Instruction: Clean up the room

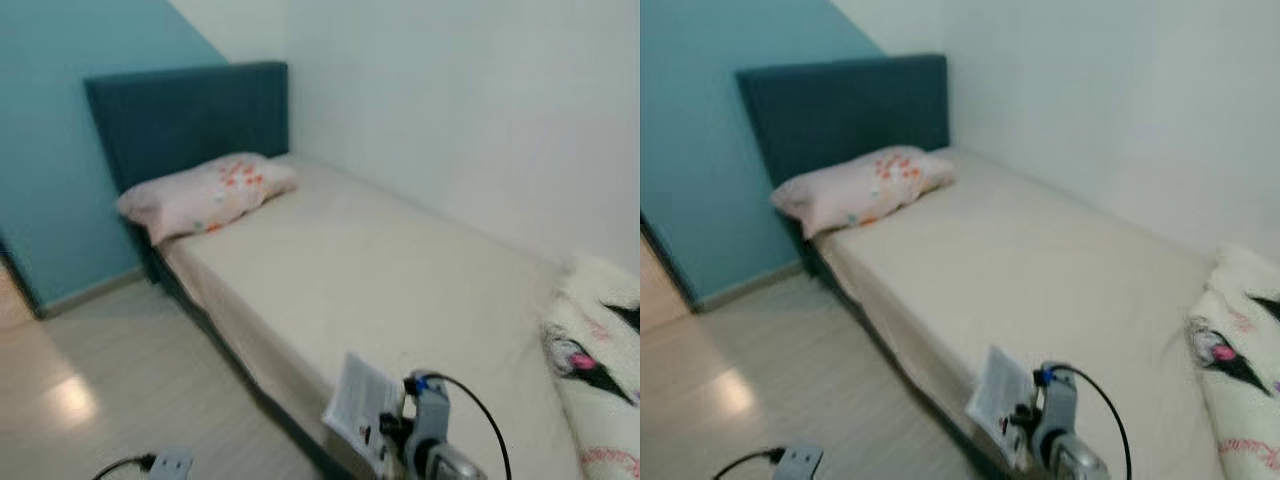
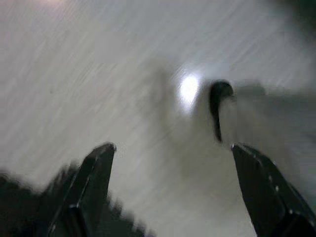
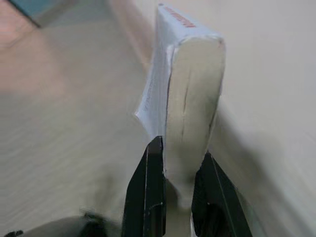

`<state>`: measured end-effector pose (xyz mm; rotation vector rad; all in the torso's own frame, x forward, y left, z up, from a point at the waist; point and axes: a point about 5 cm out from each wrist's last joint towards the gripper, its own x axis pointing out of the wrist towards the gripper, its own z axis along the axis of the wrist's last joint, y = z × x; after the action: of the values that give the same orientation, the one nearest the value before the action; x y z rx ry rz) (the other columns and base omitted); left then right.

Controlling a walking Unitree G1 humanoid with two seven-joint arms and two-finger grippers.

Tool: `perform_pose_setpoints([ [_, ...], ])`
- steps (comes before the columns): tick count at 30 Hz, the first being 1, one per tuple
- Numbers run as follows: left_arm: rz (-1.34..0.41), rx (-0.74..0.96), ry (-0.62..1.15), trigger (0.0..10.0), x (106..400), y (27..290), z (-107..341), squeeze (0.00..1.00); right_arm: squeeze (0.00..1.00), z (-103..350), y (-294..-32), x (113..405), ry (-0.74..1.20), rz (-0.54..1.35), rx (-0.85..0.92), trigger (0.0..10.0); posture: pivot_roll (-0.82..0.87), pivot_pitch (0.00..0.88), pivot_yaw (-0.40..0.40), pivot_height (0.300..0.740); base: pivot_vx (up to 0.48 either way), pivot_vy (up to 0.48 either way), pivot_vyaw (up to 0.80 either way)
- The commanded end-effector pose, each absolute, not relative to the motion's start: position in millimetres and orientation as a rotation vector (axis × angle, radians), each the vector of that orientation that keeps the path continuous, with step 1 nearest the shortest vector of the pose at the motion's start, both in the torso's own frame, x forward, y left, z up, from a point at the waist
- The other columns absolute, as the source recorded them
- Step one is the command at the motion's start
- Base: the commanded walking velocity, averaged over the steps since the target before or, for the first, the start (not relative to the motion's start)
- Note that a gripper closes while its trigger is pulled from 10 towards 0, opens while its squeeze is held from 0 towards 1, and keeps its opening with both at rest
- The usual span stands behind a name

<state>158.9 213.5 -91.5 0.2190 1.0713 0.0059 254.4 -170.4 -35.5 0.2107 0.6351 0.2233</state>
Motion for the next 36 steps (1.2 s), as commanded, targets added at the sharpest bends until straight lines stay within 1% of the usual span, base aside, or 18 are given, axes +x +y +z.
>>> perform_pose_setpoints([
  [1, 0.009, 0.217, 1.055, 10.0, 165.0, 214.4, -88.7, 0.00, 0.00, -17.8, -163.7, 273.8, 0.533, 0.270, 0.179, 10.0, 0.09, 0.000, -0.044, 0.740, 0.480, 0.000, 0.67],
  [6, 0.004, 0.215, 1.054, 10.0, 165.6, 214.3, -88.5, 0.00, 0.00, -4.0, -156.4, 288.2, 0.466, 0.308, 0.129, 10.0, 0.09, 0.000, -0.040, 0.740, 0.480, 0.000, 0.64],
  [10, 0.000, 0.216, 1.056, 10.0, 165.4, 215.3, -88.4, 0.00, 0.00, 5.0, -154.5, 297.9, 0.430, 0.290, 0.102, 10.0, 0.09, 0.000, -0.039, 0.740, 0.480, 0.000, 0.00],
  [14, -0.001, 0.219, 1.058, 10.0, 164.9, 216.1, -88.4, 0.00, 0.00, 6.9, -153.2, 299.2, 0.418, 0.303, 0.105, 10.0, 0.09, 0.000, -0.038, 0.740, 0.480, 0.000, 0.00],
  [16, -0.003, 0.224, 1.059, 10.0, 164.4, 217.3, -88.4, 0.00, 0.00, 7.2, -149.7, 298.2, 0.409, 0.346, 0.092, 10.0, 0.09, 0.000, -0.037, 0.740, 0.480, 0.000, 0.00],
  [19, -0.006, 0.228, 1.061, 10.0, 163.7, 218.8, -88.4, 0.00, 0.00, 6.3, -146.1, 295.9, 0.406, 0.398, 0.054, 10.0, 0.09, 0.000, -0.034, 0.740, 0.480, 0.000, 0.69],
  [24, -0.012, 0.237, 1.064, 10.0, 162.1, 221.8, -88.3, 0.00, 0.00, 4.6, -141.1, 292.9, 0.406, 0.444, 0.057, 10.0, 0.09, 0.000, -0.031, 0.740, 0.480, 0.000, 0.75],
  [26, -0.013, 0.239, 1.064, 10.0, 161.7, 222.8, -88.2, 0.00, 0.00, 3.8, -141.4, 292.2, 0.408, 0.437, 0.053, 10.0, 0.09, 0.000, -0.029, 0.740, 0.480, 0.000, 0.75],
  [28, -0.013, 0.242, 1.064, 10.0, 161.5, 223.9, -88.1, 0.00, 0.00, 2.9, -145.6, 293.3, 0.422, 0.387, 0.050, 10.0, 0.09, 0.000, -0.029, 0.740, 0.480, 0.000, 0.63],
  [30, -0.009, 0.248, 1.067, 10.0, 160.5, 226.5, -87.9, 0.00, 0.00, 3.0, -152.7, 295.8, 0.435, 0.312, 0.058, 10.0, 0.09, 0.000, -0.025, 0.740, 0.480, 0.000, 0.00],
  [33, -0.003, 0.252, 1.070, 10.0, 159.2, 228.9, -87.9, 0.00, 0.00, 3.1, -158.2, 297.1, 0.444, 0.262, 0.066, 10.0, 0.09, 0.000, -0.024, 0.740, 0.422, 0.000, 0.00],
  [36, 0.006, 0.251, 1.076, 10.0, 156.7, 231.0, -88.4, 0.00, 0.00, 3.5, -168.1, 297.8, 0.447, 0.195, 0.151, 10.0, 0.09, 0.002, -0.020, 0.740, 0.000, 0.000, 0.00],
])
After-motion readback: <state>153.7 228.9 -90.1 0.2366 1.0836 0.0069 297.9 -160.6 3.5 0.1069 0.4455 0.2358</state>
